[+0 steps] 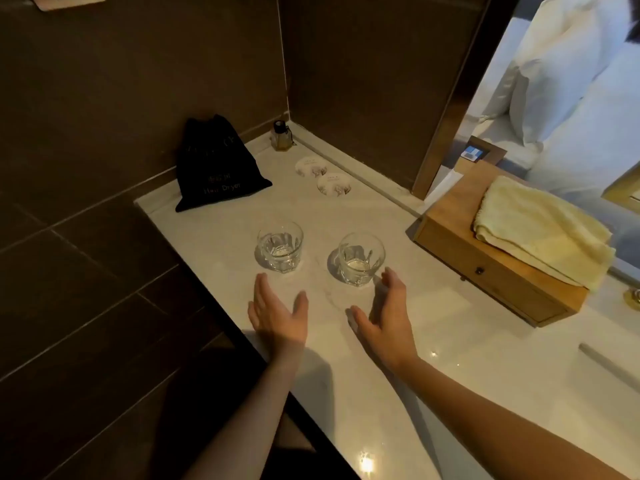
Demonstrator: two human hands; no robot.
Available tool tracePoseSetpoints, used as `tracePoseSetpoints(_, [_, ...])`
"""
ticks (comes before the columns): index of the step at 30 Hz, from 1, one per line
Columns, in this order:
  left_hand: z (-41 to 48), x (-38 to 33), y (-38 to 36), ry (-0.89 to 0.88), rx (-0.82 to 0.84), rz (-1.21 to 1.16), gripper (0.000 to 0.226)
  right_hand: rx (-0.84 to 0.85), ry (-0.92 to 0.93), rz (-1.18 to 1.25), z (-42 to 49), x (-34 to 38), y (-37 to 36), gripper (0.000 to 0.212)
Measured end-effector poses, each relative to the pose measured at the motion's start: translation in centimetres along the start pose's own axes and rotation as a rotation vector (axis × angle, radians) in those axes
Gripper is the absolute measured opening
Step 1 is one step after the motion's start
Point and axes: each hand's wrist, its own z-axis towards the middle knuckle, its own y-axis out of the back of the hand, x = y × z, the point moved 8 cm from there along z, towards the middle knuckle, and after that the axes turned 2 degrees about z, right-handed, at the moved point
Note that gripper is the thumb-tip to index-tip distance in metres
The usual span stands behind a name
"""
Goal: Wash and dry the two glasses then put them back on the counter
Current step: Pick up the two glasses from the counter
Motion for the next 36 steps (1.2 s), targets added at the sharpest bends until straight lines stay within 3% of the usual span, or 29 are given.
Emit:
tracePoseSetpoints(3, [3.1, -0.6, 0.5, 0.057, -0.044, -0.267, 0.083, -0.04, -0.024, 0.091, 2.4, 1.6, 0.4, 0.102])
tracePoseSetpoints(6, [6.4, -1.5, 0.5, 0.016, 0.023, -0.319, 0.093, -0.055, -0.018, 0.101, 4.8, 3.1, 0.6, 0.11])
tracePoseSetpoints(9, [8.2, -2.5, 0.0, -0.056, 0.149, -0.341, 0.105, -0.037, 0.012, 0.024, 6.3, 3.8, 0.5, 0.104])
tracePoseSetpoints(14, [8.7, -3.8, -0.1, -0.087, 0.139, -0.272, 0.084, -0.022, 0.004, 0.025, 6.8, 3.4, 0.8, 0.099])
tracePoseSetpoints(19, [4.9, -5.9, -0.1, -0.197, 0.197, -0.233, 0.083, -0.029, 0.03, -0.017, 5.1, 2.8, 3.5, 0.1])
tracePoseSetpoints(28, [-4.7, -11.0, -0.9, -0.417, 0.541, -0.121, 0.09, 0.142, 0.099, -0.404, -0.4, 0.9, 12.4, 0.081])
tracePoseSetpoints(32, [-9.1, -13.3, -1.4, -0.562, 0.601, 0.025, 0.082, 0.184, 0.072, -0.546, -3.0, -0.7, 16.1, 0.079])
tracePoseSetpoints(36, [-13.8, -13.9, -2.0, -0.564, 0.627, 0.089, 0.076, 0.162, 0.046, -0.542, -5.0, -2.7, 19.2, 0.077])
